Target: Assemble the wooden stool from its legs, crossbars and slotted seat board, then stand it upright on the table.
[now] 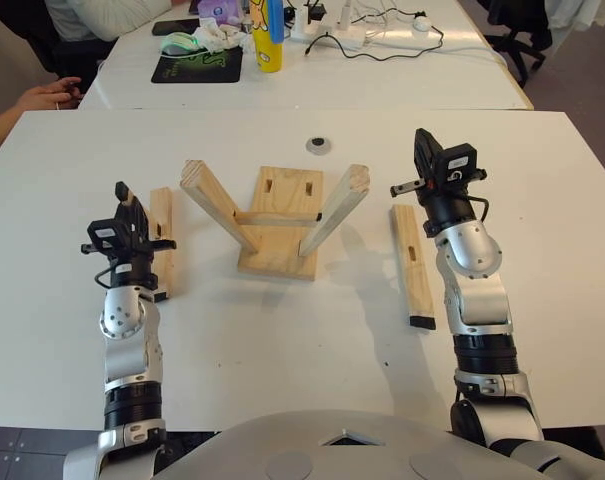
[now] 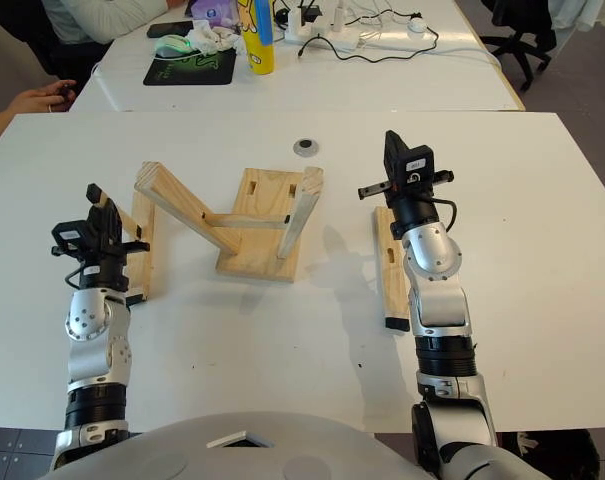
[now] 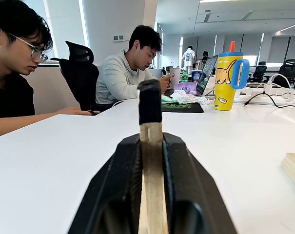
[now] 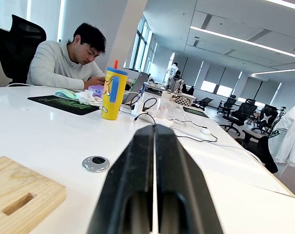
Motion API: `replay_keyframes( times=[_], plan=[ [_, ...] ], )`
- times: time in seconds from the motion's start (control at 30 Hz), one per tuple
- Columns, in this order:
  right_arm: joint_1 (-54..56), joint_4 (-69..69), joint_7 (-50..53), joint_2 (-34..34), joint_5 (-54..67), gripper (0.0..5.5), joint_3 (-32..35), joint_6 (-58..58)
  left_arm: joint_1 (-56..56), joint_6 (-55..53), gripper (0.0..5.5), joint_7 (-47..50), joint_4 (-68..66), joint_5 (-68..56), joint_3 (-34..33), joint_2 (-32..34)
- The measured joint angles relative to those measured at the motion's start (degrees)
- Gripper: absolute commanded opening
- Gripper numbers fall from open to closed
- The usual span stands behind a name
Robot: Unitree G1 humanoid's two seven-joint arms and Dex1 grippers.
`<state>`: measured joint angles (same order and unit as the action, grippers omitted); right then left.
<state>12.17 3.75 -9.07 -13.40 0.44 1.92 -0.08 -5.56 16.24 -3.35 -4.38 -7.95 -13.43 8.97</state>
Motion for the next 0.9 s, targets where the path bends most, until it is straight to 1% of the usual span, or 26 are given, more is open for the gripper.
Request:
replay_keyframes(
  times=[0.1,0.27,0.47,0.5,0.67,0.87,0.9],
  plan=[
    [0.0,0.0,0.0,0.0,0.0,0.00,0.1,0.0,-2.6,3.0,0.43,0.6,0.2,0.8,0.5,-1.5],
    [0.0,-0.1,0.0,-0.3,0.0,0.00,0.1,0.0,-3.0,3.6,0.43,0.1,-1.1,1.0,1.0,-1.5],
    [0.0,-0.2,0.0,-0.3,0.0,0.00,0.1,0.0,0.2,-2.9,0.43,-0.8,-0.4,-1.9,-0.2,0.3],
    [0.0,-0.2,0.0,-0.3,0.0,0.00,0.1,-0.1,0.4,-3.9,0.79,-0.8,-0.1,-2.1,-0.3,0.7],
    [0.0,-0.3,0.0,-0.4,0.0,0.00,0.1,-0.5,-2.3,-9.9,1.43,-0.8,1.1,-1.5,-0.1,0.9],
    [0.0,-0.4,0.2,-0.3,-0.1,0.00,0.0,-0.7,-3.5,-10.2,1.46,0.7,5.6,0.6,-0.3,0.8],
    [-0.1,-0.4,0.3,-0.3,-0.1,0.00,0.1,-0.8,-3.9,-9.8,1.46,1.6,8.4,1.3,-0.7,0.7]
  ],
)
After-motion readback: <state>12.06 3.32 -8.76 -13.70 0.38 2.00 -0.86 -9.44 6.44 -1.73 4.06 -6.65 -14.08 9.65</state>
